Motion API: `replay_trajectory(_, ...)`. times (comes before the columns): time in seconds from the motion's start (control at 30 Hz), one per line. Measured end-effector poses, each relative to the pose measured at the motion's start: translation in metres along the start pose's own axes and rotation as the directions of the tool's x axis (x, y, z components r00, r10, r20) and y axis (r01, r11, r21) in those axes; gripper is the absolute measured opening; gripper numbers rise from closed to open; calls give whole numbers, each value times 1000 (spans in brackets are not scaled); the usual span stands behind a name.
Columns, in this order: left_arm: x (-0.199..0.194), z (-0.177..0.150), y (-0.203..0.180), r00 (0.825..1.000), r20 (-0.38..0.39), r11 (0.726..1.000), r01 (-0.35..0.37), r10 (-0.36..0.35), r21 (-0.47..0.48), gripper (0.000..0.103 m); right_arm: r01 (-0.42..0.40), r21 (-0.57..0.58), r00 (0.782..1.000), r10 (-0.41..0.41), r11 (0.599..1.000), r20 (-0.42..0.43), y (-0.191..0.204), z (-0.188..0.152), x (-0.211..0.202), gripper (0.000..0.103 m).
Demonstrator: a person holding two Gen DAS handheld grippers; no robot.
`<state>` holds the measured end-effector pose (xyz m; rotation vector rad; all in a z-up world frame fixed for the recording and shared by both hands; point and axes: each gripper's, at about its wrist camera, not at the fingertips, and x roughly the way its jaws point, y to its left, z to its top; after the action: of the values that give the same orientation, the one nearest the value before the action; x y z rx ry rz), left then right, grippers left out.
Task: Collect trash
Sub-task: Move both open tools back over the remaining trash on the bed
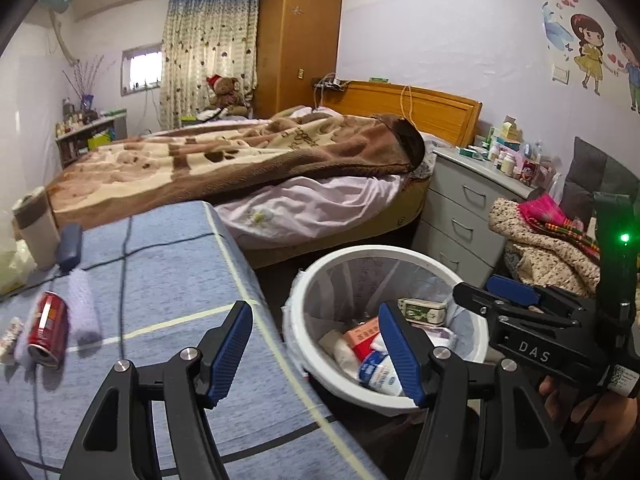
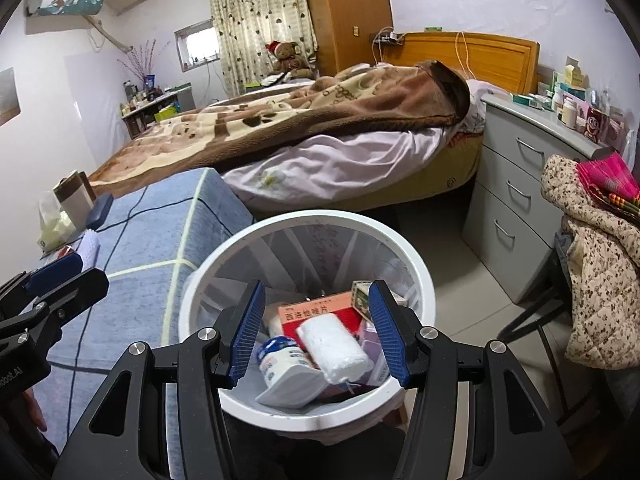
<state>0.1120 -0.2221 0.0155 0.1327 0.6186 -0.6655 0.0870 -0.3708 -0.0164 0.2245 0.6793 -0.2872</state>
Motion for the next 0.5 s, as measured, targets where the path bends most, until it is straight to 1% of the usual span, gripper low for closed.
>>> replay_trajectory(0.03,-4,-2,3,1000,4,1000,-5,5,-2,65,-4,-4,1000,4,1000,5,3,0,-1,57)
replay_trajectory(0.07,-7,-3,5,1000,6,1000,-7,7,-6,65,-6,-6,1000,6,1000,11,5,-1,-2,61)
replay_trajectory(0.13,-16,-5,13,999,17,999,-30,30,-25,65,-16,-8,1000,16,1000,22,10,-1,-4,66)
replay_trajectory(0.37,-35,-12,41,996,34,994,-80,83,-77,65,-57,-29,997,58,998,50,31,0,-8,66)
replay_trajectory(0.5,-47,-17,62,993,41,988,-105,110,-114,65,-101,-50,993,104,994,64,47,-1,-9,66)
